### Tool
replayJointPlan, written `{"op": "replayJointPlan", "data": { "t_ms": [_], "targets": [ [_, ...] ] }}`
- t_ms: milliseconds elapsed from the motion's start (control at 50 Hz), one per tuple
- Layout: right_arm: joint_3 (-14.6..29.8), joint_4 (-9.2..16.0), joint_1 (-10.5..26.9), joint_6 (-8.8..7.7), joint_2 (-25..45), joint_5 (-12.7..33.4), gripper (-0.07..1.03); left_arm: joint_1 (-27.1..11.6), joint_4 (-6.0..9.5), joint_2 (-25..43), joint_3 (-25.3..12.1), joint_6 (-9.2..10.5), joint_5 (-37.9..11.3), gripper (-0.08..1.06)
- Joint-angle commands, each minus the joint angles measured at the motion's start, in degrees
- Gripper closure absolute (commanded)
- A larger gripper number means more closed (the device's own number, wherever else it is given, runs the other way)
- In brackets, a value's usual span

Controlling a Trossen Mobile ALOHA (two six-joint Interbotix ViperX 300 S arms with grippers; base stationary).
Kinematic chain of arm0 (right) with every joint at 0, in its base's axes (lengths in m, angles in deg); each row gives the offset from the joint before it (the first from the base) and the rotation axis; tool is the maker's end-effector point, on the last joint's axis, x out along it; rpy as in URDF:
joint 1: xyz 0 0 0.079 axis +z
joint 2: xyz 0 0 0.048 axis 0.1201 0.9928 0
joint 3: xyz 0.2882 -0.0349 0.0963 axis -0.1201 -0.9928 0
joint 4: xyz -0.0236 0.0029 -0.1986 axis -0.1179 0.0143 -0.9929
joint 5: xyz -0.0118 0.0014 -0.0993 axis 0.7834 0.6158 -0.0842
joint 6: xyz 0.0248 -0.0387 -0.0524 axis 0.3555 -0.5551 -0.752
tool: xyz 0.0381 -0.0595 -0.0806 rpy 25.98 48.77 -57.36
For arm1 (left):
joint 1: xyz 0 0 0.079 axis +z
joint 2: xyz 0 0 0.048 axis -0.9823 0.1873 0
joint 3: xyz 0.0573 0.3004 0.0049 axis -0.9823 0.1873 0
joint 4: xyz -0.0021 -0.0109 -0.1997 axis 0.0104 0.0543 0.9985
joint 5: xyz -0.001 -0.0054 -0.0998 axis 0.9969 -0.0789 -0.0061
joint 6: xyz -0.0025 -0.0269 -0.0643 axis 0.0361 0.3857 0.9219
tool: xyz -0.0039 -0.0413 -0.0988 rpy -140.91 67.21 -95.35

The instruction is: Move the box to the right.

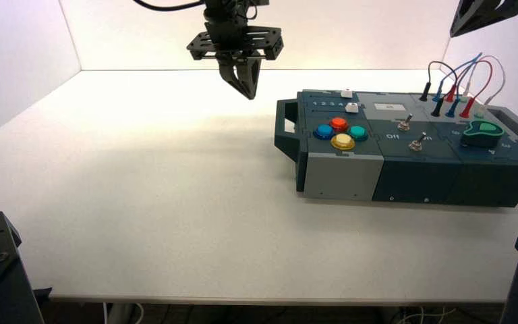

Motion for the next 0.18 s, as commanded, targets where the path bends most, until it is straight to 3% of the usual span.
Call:
{"op": "replayJointPlan", "data": {
  "t_ms": [20,180],
  "targets": [
    [0.5,0.2,-0.3,0.00,-0.6,-0.7,0.99,0.2,0.00,-3.1,0.8,-0.18,0.9,1.01],
    [0.4,0.2,-0.2,-0.09,-0.6,-0.8,0.99,0.2,0.00,-4.7,2.8,-0.18,1.9,1.01]
  ]
}}
